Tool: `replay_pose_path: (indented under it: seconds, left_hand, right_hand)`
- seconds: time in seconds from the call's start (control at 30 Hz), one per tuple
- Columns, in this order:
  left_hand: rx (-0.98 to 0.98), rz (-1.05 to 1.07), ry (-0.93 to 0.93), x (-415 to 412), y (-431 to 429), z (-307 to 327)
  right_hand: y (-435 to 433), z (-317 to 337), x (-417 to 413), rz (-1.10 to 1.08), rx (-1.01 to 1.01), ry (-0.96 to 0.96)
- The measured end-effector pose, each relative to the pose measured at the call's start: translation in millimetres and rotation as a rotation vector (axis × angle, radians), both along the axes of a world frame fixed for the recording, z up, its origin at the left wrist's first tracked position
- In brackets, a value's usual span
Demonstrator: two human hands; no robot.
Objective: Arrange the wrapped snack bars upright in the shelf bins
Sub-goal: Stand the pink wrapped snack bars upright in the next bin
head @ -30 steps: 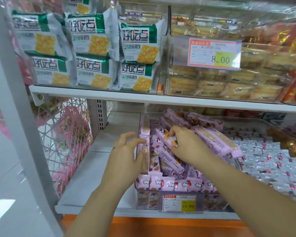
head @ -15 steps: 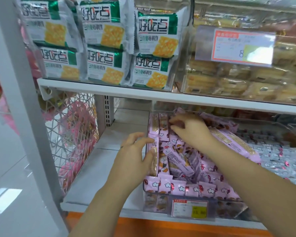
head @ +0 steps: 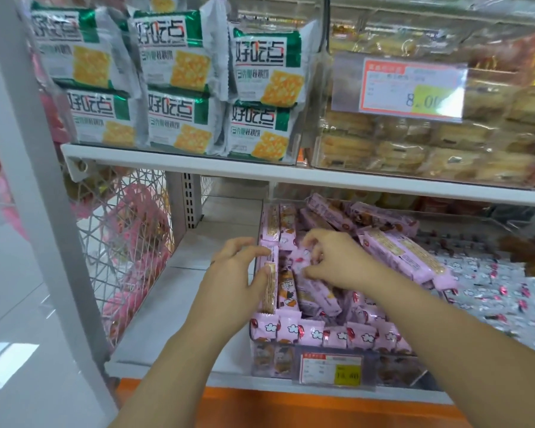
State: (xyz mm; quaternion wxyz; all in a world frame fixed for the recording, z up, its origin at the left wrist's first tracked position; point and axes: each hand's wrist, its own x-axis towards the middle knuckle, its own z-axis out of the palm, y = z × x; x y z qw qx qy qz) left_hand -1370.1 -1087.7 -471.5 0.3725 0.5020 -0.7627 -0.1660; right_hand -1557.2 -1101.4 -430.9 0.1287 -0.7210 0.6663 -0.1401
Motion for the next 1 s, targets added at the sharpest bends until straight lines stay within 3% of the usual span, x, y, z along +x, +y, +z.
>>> replay_pose_path:
  seconds: [0.2, 0.43, 0.57, 0.7, 0.83, 1.0]
  left_hand:
    - [-0.002, -0.007, 0.035, -1.0, -3.3, -0.8]
    - [-0.040, -0.011, 0.028, 3.8, -2.9, 0.0]
    - [-0.048, -0.008, 0.035, 4.3, -3.3, 1.1]
    - [-0.042, -0.008, 0.028, 3.1, -2.9, 1.9]
    - [-0.038, -0.006, 0.026, 4.4, -1.6, 1.9]
    - [-0.033, -0.005, 0.028, 3.8, -2.3, 1.1]
  right_hand:
    - [18.5, 28.2, -7.3, -0.078, -0.422, -0.157]
    - [-21.3, 0.5, 6.2, -0.083, -0.736, -0.300]
    - [-39.0, -6.2, 9.6, -0.224, -0.849, -0.281]
    - [-39.8, -15.0, 10.8, -0.154, -0.835, -0.279]
    - [-38.5, -22.5, 4.6, -0.133, -0.644, -0.149]
    - [-34.7, -15.5, 2.7, -0.098, -0.451, -0.155]
